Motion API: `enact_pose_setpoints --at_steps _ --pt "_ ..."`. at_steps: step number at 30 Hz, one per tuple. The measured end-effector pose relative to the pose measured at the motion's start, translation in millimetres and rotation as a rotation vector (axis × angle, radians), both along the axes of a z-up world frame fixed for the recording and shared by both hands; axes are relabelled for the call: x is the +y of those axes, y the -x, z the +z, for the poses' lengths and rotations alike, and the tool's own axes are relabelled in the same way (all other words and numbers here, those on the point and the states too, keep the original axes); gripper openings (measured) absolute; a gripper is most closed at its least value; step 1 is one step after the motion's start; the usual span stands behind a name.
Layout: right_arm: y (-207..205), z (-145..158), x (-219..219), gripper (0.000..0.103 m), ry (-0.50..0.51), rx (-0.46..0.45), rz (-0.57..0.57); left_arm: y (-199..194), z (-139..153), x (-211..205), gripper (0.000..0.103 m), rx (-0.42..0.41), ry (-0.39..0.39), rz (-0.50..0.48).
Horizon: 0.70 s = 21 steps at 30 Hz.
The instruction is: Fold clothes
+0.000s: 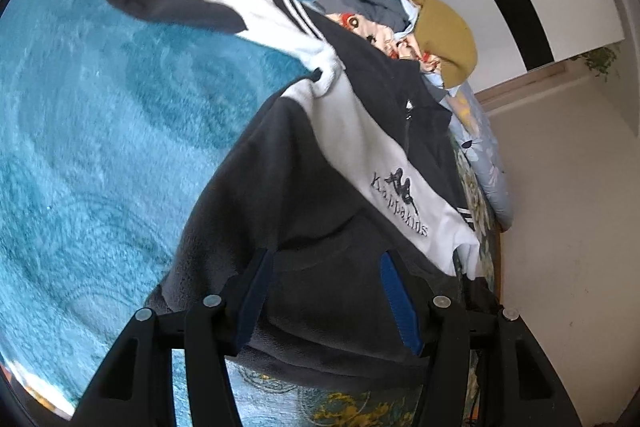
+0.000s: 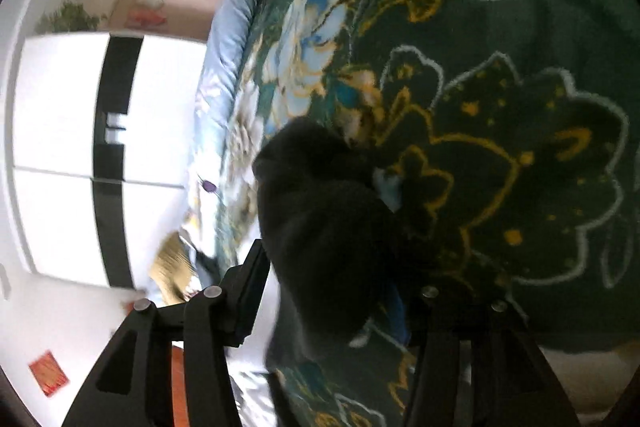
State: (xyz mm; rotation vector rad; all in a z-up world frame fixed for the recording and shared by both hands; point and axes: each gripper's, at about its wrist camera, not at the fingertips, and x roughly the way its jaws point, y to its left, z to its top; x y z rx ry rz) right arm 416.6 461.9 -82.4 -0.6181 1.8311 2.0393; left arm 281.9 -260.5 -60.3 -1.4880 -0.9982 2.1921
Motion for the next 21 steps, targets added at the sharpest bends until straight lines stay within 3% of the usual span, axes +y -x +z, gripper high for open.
enact_pose_setpoints --at_steps 5,9,12,18,21 --pt "4.3 6.3 6.4 0.053 -0.012 0.000 -0.036 -4.6 2.7 -3.4 0.060 0.014 -0.009 0.005" --pt "7.6 17.5 10.6 0.027 -0.047 -0.021 -0.046 -8.3 2.7 -6.2 0.061 0.010 -0.009 0.009" --pt "10.1 26.0 13.8 0.017 -0.073 -0.037 -0.053 -10.7 2.3 -9.2 0.061 0.012 -0.012 0.016" --pt "16.0 44.8 16.7 0.011 -0.135 -0.061 -0.060 -11.0 -2.3 -13.3 0.061 -0.001 -0.025 0.030" --pt "39.2 73.6 1.1 0.010 -0.219 -0.017 -0.010 -11.8 -1.2 -13.9 0.061 0.002 -0.022 0.025"
